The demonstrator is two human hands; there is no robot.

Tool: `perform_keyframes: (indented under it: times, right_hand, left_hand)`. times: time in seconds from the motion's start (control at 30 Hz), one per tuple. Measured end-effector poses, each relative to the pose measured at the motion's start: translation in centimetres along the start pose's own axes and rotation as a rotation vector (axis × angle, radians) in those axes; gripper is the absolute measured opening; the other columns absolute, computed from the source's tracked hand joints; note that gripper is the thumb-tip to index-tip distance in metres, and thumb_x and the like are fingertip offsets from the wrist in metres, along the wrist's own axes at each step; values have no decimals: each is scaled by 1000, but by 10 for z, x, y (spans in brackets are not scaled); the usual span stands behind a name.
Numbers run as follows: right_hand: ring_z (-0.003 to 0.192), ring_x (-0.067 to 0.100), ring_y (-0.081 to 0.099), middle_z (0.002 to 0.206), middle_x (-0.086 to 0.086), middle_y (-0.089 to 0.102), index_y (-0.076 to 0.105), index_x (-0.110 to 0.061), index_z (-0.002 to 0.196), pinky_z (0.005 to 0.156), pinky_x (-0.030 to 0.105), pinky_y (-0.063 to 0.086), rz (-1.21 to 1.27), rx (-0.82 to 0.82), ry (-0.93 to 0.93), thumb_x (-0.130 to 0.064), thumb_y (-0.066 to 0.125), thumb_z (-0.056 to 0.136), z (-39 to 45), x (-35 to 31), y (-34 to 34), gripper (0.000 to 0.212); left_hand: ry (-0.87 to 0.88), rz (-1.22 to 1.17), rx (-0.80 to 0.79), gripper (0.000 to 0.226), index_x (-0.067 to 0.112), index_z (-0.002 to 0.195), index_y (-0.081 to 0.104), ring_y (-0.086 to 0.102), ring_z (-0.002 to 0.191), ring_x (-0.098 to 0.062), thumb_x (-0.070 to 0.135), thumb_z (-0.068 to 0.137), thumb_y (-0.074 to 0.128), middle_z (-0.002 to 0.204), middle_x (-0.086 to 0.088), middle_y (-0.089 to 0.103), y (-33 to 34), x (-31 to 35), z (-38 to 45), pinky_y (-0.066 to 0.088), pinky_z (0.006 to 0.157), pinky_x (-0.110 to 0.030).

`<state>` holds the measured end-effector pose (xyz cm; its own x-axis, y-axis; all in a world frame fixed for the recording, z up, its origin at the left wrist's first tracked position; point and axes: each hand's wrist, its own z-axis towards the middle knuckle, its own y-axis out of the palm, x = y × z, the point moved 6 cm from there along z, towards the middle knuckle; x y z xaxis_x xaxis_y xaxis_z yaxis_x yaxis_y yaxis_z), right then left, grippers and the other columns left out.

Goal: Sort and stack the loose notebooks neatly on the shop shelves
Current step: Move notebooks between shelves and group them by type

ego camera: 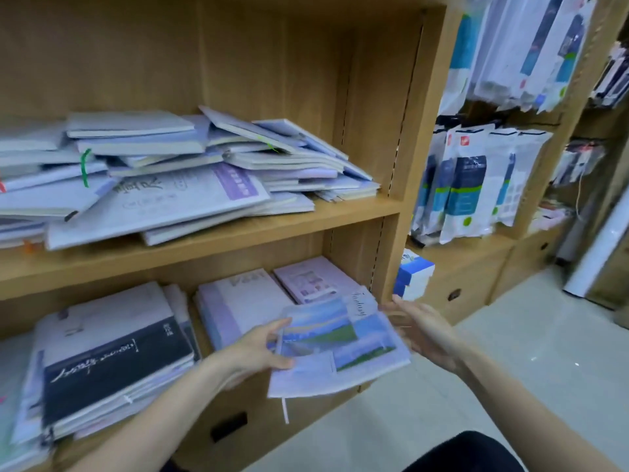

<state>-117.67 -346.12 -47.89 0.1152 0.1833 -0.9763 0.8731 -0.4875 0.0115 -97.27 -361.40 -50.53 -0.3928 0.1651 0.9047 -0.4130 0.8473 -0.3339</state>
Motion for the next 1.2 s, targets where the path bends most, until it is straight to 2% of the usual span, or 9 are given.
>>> perform_keyframes:
  times: [0.07, 0.17, 0.27, 0.47, 0.6, 0.73, 0.87, 1.0, 1.2]
  right_hand:
    - [95, 15, 64, 121, 16, 62, 52, -13, 128, 79, 26, 52, -182, -51, 12, -21, 75, 77, 8, 12, 7, 56]
    - [96, 15, 67, 119, 5, 63, 40, -17, 133, 81, 31, 56, -168, -111, -12, 9, 64, 81, 26, 16, 18, 63]
    - [91, 15, 67, 119, 4, 62, 36, -17, 136, 68, 27, 57, -130, -61, -6, 13, 59, 83, 56, 12, 17, 65]
    - [122, 23, 51, 138, 7, 50, 35, -7, 142, 97, 40, 47, -514, 67, -76, 5, 60, 86, 154, -17, -4, 63]
    - [130, 28, 40, 143, 12, 41, 29, -8, 144, 104, 35, 34, -1027, 142, -85, -18, 63, 88, 218, -23, -19, 66]
    - [127, 33, 41, 143, 17, 36, 29, -17, 145, 102, 38, 35, -1182, -55, 12, -55, 56, 85, 237, 54, 1, 75]
    - [143, 34, 7, 155, 9, 14, 30, -25, 145, 113, 42, 14, -1189, -68, -56, -102, 18, 30, 244, 97, -4, 139]
    - [138, 28, 28, 147, 10, 34, 42, -17, 139, 107, 35, 30, -1030, 50, -184, -54, 64, 80, 233, 64, -5, 73]
    - [107, 8, 55, 113, -13, 59, 56, -22, 116, 90, 19, 41, -532, 514, -815, -31, 62, 85, 125, -66, -22, 33]
  left_hand:
    - [64, 79, 33, 74, 25, 142, 29, 29, 136, -14, 7, 82, 69, 146, 3, 30, -4, -15, 9, 42, 94, -18]
    - [173, 106, 113, 68, 33, 133, 32, 31, 136, -11, 7, 82, 69, 141, 13, 30, -12, -26, 16, 34, 108, -31]
    - [259, 116, 237, 63, 33, 131, 36, 35, 132, -9, 7, 83, 68, 138, 15, 32, -27, -24, 32, 32, 109, -31]
    - [250, 27, 346, 59, 39, 120, 42, 44, 128, -23, 21, 70, 68, 141, -7, 42, -44, -16, 112, 38, 107, -39]
    - [127, 242, 307, 63, 16, 141, 36, 37, 133, -23, 17, 86, 65, 148, -7, 31, -26, -24, 184, 32, 104, -27]
    - [-48, 734, 148, 47, 18, 133, 46, 23, 139, -25, 35, 90, 55, 140, -9, 42, 9, -46, 207, 15, 114, -45]
    - [52, 756, 195, 45, 20, 134, 45, 19, 141, -21, 28, 90, 54, 144, -7, 39, 6, -45, 210, 11, 113, -35]
    - [341, 750, 368, 44, 17, 136, 44, 35, 133, -19, 17, 92, 47, 146, -4, 38, -6, -13, 189, 21, 108, -21]
    - [1056, 897, 596, 34, 7, 116, 56, 53, 108, -24, 2, 84, 46, 126, -11, 57, -17, 91, 99, 44, 95, -34]
